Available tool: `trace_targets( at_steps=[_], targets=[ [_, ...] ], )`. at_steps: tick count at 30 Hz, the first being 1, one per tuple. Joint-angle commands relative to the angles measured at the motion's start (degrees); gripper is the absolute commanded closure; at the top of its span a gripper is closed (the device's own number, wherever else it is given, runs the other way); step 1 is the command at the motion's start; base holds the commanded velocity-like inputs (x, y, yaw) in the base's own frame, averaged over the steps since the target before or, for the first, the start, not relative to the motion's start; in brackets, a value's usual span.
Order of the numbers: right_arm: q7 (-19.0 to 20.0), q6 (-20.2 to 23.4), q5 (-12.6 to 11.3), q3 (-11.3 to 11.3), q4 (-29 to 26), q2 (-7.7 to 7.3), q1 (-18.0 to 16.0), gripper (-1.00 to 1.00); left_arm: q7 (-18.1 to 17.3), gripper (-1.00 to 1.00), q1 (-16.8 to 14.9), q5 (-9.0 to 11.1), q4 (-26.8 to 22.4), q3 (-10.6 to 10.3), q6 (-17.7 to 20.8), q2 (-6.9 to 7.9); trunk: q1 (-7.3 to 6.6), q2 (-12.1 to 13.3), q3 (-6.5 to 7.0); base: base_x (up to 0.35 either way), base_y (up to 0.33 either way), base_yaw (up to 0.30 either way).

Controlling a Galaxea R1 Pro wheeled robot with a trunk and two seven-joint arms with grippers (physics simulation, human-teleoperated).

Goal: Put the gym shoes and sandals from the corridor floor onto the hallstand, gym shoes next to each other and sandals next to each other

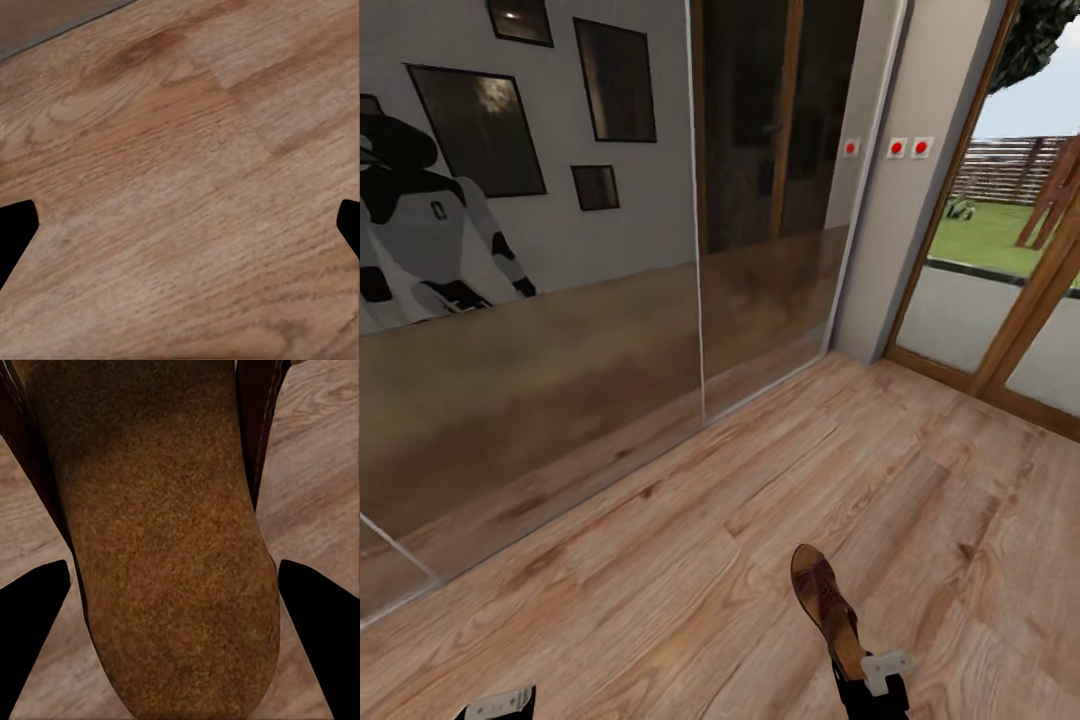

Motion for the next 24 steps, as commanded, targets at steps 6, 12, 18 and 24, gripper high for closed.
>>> trace_targets(
  at_steps=[6,12,18,24],
  targets=[
    [0.01,-0.19,0.57,-0.49,0.04,-0.03,-0.02,1.00,-0.58,-1.00,-0.07,-0.47,0.10,0.41,-0.17,-0.10,-0.01,-0.02,0.27,0.000,0.000,0.246],
    [0.00,-0.19,0.58,-0.49,0.04,-0.03,-0.02,1.00,-0.76,-1.00,-0.07,-0.50,1.07,0.38,-0.23,-0.05,-0.01,-0.02,0.59,0.000,0.000,0.244],
    [0.02,-0.19,0.58,-0.49,0.04,-0.03,-0.02,1.00,-0.78,-1.00,-0.07,-0.51,1.50,0.32,-0.25,-0.05,-0.01,-0.02,0.90,0.000,0.000,0.243],
    [0.03,-0.19,0.58,-0.49,0.04,-0.03,-0.02,1.00,-0.79,-1.00,-0.07,-0.51,1.58,0.30,-0.25,-0.03,-0.01,-0.02,1.22,0.000,0.000,0.243]
  ],
)
